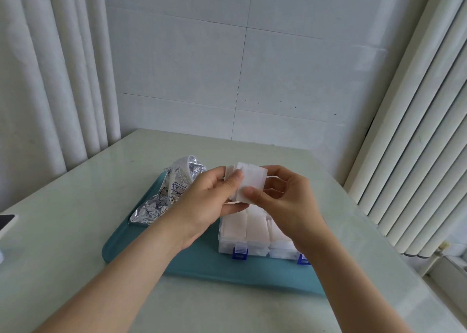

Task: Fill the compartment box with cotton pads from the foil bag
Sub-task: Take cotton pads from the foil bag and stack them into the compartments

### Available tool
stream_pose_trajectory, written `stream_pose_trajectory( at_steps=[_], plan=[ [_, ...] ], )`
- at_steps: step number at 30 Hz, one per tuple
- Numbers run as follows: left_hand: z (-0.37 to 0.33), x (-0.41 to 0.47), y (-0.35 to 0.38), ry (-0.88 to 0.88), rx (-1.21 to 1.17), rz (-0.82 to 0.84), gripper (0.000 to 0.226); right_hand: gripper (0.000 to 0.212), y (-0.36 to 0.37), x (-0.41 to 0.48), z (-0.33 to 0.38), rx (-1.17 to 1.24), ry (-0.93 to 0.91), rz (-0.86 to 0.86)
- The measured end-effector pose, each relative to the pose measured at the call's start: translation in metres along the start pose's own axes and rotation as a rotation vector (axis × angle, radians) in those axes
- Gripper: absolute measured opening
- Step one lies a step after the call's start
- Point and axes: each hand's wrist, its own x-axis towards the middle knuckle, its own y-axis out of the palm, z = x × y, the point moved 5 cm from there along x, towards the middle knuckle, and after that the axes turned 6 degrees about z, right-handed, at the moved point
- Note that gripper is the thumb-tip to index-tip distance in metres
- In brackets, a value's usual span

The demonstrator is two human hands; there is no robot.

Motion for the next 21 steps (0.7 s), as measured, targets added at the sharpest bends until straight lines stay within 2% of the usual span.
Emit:
stream_pose_trajectory(
  at_steps=[2, 5, 9, 11, 17, 21],
  plan=[
    [0.003, 0.000, 0.003, -0.008, -0.019, 0.028, 0.036, 0.033, 0.004, 0.000, 0.005, -0.053, -0.079, 0.013],
    [0.005, 0.000, 0.004, -0.014, -0.023, 0.028, 0.033, 0.049, 0.008, 0.001, 0.005, -0.167, -0.128, -0.012],
    [0.004, 0.000, 0.002, -0.027, -0.110, -0.003, 0.028, 0.085, 0.014, -0.004, 0.009, -0.559, -0.264, -0.041],
    [0.004, 0.000, -0.001, -0.047, -0.147, -0.022, 0.030, 0.093, 0.018, -0.007, 0.012, -0.684, -0.345, -0.001],
    [0.005, -0.001, 0.000, -0.112, -0.103, 0.025, 0.028, 0.078, 0.023, -0.010, 0.015, -0.725, -0.352, 0.067],
    [0.004, -0.002, 0.001, -0.121, -0.119, 0.041, 0.027, 0.076, 0.026, -0.012, 0.018, -0.708, -0.400, 0.063]
  ],
)
